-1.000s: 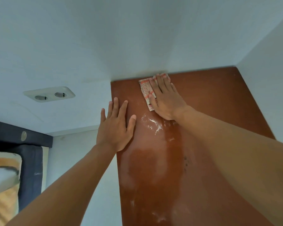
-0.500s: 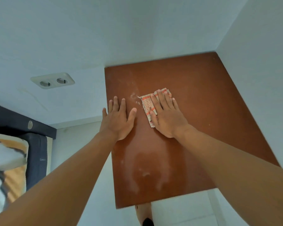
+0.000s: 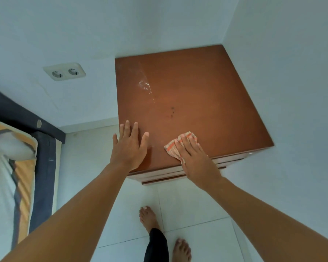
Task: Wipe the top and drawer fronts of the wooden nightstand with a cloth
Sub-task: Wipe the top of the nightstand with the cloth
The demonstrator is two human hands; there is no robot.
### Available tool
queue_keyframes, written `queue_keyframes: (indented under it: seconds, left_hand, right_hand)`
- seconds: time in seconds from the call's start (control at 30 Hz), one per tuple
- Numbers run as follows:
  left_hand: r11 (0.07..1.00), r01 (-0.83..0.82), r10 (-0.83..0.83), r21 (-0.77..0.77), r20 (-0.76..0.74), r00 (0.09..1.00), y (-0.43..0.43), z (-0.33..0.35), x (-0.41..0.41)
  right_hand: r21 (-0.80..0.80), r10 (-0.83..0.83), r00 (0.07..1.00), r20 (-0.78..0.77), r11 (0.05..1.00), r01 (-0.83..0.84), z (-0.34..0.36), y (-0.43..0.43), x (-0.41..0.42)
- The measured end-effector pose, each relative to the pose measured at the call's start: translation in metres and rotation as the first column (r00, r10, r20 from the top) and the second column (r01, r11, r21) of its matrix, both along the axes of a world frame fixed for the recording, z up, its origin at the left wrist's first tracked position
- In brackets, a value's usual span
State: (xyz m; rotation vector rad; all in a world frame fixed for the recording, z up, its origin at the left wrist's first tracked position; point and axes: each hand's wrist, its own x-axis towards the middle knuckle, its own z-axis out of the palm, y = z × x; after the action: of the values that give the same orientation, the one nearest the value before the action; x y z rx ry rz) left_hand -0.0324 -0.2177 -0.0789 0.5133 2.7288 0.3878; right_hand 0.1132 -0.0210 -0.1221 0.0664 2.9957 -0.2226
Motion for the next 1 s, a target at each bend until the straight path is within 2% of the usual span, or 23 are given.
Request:
queue_keyframes:
  seconds: [0.07, 0.17, 0.3, 0.37, 0.43, 0.53, 0.67, 0.83, 1.0]
  left_hand:
    - [1.0, -0.011, 0.011, 0.027, 0.0, 1.0, -0.004, 0.007, 0.014]
    - [0.999, -0.013, 0.013, 0.052, 0.002, 1.0, -0.013, 0.016, 0.031]
    - [0.999, -0.002, 0.003, 0.049, -0.017, 1.0, -0.025, 0.014, 0.038]
    - [0.999, 0.002, -0.001, 0.051, -0.023, 1.0, -0.03, 0.011, 0.035]
    - [0.999, 0.004, -0.003, 0.045, -0.017, 1.0, -0.035, 0.008, 0.033]
    - [1.0, -0.001, 0.002, 0.027, -0.008, 1.0, -0.039, 0.008, 0.027]
    - [0.999, -0.045, 0.045, 0.026, -0.029, 0.999, -0.033, 0.019, -0.005]
    - [0.997, -0.03, 0.034, 0.07, -0.049, 0.998, -0.017, 0.037, -0.067]
    - [0.993, 0.027, -0.021, 0.117, -0.053, 0.998, 0.003, 0.04, -0.153]
  right_hand:
    - [0.056, 0.075, 0.997, -0.005, 0.996, -0.075, 0.002, -0.007, 0.029]
    - [0.077, 0.106, 0.992, -0.07, 0.992, -0.101, 0.004, -0.015, 0.084]
    - [-0.071, -0.036, 0.998, 0.057, 0.997, 0.04, -0.012, -0.021, 0.149]
    - [-0.093, -0.04, 0.999, 0.032, 0.995, 0.043, -0.013, -0.021, 0.152]
    - [-0.16, 0.026, 0.998, -0.063, 0.986, -0.036, -0.004, -0.024, 0.14]
    - [-0.276, 0.08, 0.972, -0.219, 0.951, -0.141, 0.02, -0.03, 0.103]
    - [-0.339, -0.016, 0.942, -0.336, 0.935, -0.105, 0.055, -0.023, 0.01]
    - [-0.375, -0.184, 0.938, -0.294, 0.925, 0.063, 0.081, -0.01, -0.121]
    - [-0.39, -0.249, 0.947, -0.204, 0.908, 0.155, 0.096, -0.003, -0.25]
